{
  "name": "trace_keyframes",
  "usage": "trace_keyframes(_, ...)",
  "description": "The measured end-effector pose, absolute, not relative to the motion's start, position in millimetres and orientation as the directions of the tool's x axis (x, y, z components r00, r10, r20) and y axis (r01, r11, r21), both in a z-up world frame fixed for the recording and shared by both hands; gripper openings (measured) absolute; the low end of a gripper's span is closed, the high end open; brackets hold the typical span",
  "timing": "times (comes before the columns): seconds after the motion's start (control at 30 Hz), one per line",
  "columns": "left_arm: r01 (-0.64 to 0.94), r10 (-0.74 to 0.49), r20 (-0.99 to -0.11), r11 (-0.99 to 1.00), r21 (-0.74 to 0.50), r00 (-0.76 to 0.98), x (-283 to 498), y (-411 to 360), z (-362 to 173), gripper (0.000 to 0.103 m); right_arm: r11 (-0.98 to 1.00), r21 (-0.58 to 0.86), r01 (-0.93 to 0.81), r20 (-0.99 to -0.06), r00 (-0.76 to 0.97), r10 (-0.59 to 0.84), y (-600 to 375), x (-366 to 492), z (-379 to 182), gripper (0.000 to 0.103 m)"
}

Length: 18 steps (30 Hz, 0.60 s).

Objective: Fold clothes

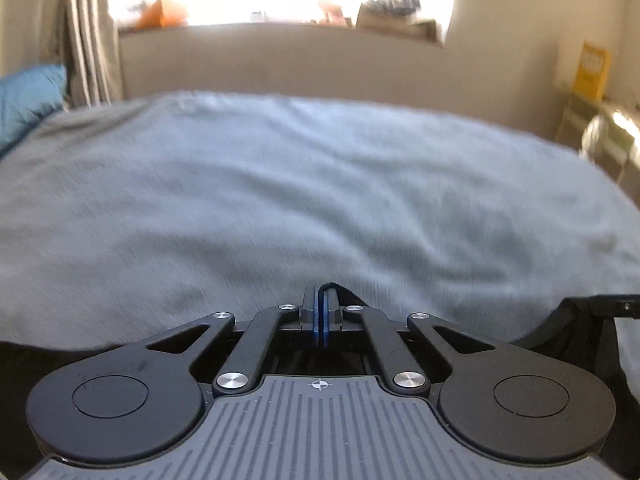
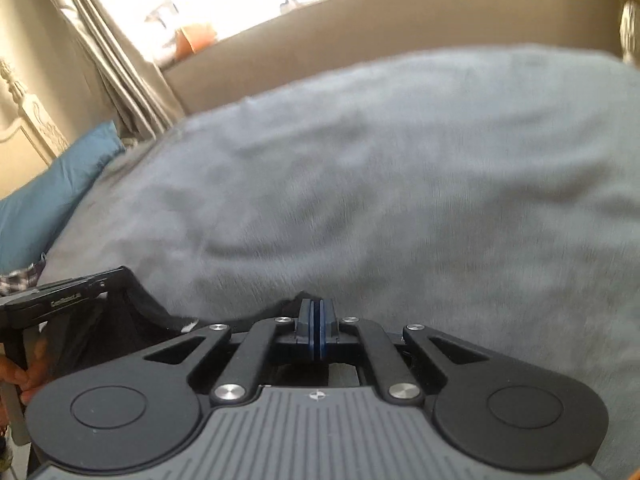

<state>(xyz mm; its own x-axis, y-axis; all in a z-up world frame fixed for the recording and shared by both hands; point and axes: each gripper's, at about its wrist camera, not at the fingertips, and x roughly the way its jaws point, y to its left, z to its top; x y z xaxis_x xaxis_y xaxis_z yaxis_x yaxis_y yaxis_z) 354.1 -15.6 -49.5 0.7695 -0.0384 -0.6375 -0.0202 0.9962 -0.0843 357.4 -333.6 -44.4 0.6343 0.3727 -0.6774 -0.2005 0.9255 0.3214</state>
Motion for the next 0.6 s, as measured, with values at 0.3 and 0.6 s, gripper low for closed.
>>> trace_keyframes(0.3, -0.054, 0.037, -0.633, 0.999, -0.007, 0.773, 361.3, -24.4, -78.4, 0.0, 0.961, 0.192, -0.197, -0.69, 0.669, 0.275, -319.6, 368.1, -69.1, 0.001)
trace_keyframes(0.6, -0.065, -0.064, -0.665, 0.984, -0.168, 0.744, 365.9, -0.4, -60.9, 0.035, 0.878, 0.479, 0.004, -0.68, 0.634, 0.368, -361.3, 380.5, -75.1, 0.029)
